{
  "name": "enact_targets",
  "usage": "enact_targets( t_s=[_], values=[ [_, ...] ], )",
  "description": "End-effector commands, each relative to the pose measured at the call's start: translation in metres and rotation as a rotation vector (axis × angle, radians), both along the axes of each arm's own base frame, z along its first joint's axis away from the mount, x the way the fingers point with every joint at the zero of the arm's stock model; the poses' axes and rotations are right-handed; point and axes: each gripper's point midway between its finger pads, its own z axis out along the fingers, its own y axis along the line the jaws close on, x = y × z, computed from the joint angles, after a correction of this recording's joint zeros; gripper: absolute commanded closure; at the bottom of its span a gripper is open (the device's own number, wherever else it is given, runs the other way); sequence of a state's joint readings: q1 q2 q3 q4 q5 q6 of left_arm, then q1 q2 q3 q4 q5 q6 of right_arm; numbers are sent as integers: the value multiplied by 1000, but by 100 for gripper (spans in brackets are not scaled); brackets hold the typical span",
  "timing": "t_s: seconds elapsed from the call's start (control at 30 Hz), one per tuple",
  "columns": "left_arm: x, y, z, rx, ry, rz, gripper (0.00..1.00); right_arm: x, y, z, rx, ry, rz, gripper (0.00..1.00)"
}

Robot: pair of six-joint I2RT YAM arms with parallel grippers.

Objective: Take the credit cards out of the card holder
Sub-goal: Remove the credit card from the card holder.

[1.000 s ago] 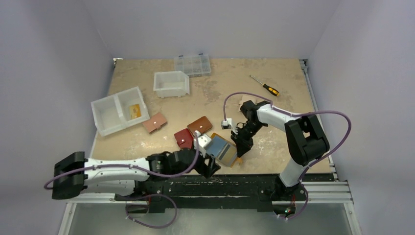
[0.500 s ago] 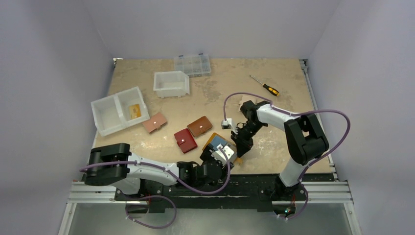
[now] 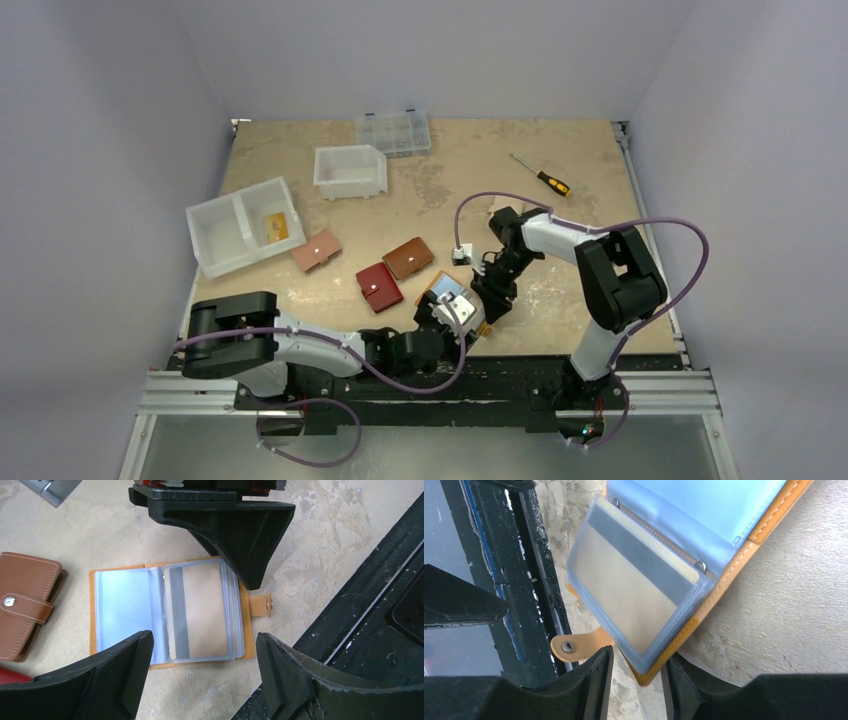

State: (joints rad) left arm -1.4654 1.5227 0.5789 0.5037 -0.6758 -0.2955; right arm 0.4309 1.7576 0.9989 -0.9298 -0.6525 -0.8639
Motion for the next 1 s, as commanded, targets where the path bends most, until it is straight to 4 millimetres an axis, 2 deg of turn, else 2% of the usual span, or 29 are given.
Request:
enact_targets(
  t_s=[0.0, 0.07, 0.17, 0.33, 0.57, 0.73, 0.83, 0.9, 0.97],
  values=[
    [-2, -14, 23, -181, 96, -71, 20, 13, 0, 3, 12, -77, -11, 51],
    [2, -12, 25, -187, 105, -66, 20, 16, -1, 7, 19, -92, -21, 44],
    [10, -13, 28, -194, 115, -57, 20, 22, -4, 15, 34, -130, -41, 43],
    [22, -10, 12, -95, 150, -31, 20, 32, -9, 28, 56, -205, -76, 43],
    [32, -15, -10, 129, 160, -2, 20, 40, -8, 51, 119, -305, -78, 44],
    [36, -17, -24, 214, 187, 44, 21, 49, -15, 57, 117, -343, -123, 44],
    [37, -22, -28, 235, 197, 42, 27, 53, -20, 57, 108, -350, -150, 44],
    [39, -25, -29, 251, 198, 49, 35, 54, -21, 57, 109, -349, -160, 44],
    [40, -21, -34, 284, 208, 56, 37, 54, -21, 57, 111, -347, -160, 45]
  ],
)
